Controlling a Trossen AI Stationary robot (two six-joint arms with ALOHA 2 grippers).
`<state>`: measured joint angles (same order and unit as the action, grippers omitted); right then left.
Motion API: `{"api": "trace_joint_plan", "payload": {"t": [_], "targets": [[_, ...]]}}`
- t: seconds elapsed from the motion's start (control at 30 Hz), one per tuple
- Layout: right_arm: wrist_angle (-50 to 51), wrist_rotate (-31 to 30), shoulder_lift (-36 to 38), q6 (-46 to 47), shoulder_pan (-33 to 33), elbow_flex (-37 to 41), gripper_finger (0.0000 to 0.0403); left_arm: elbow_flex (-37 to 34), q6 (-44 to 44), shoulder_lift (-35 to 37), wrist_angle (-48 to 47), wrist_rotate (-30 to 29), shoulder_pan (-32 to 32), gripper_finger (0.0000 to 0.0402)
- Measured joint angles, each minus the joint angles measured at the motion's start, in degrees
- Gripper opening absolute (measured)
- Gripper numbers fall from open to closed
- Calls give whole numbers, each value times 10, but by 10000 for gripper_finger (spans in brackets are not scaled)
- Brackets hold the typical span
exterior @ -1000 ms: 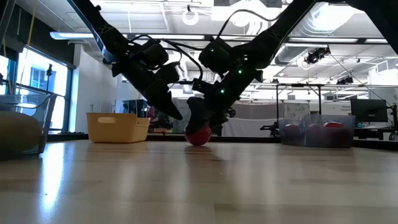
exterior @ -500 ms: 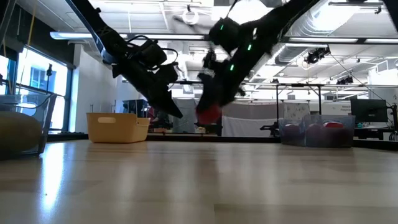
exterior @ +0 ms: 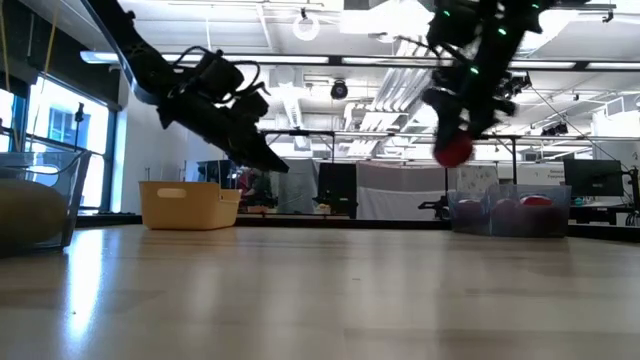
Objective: Sort produce into baskets
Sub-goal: Put the tomato into the top gray bin
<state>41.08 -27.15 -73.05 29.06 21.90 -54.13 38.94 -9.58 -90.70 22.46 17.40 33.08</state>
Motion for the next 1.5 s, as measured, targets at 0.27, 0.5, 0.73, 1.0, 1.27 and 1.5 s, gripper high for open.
{"api": "trace_joint_plan", "payload": {"t": [0.27, 0.5, 0.73, 1.0, 1.27, 1.5], "targets": [[-37, -18, 85, 71, 75, 147, 247, -8, -4, 37, 4, 0, 0, 0], [-93, -5, 84, 57, 132, 187, 248, -8, 1, 38, 9, 0, -1, 0], [-84, 46, 71, 55, 169, 195, 281, -8, 4, 38, 9, 0, -2, 0], [-84, 58, 49, 37, 172, 188, 309, -8, 4, 38, 8, 0, -2, 0], [-60, 60, 49, 20, 172, 156, 311, -8, -1, 37, -6, 0, -2, 0], [-23, 72, 49, 74, 172, 156, 312, -8, -6, 37, -9, 6, -2, 0]]}}
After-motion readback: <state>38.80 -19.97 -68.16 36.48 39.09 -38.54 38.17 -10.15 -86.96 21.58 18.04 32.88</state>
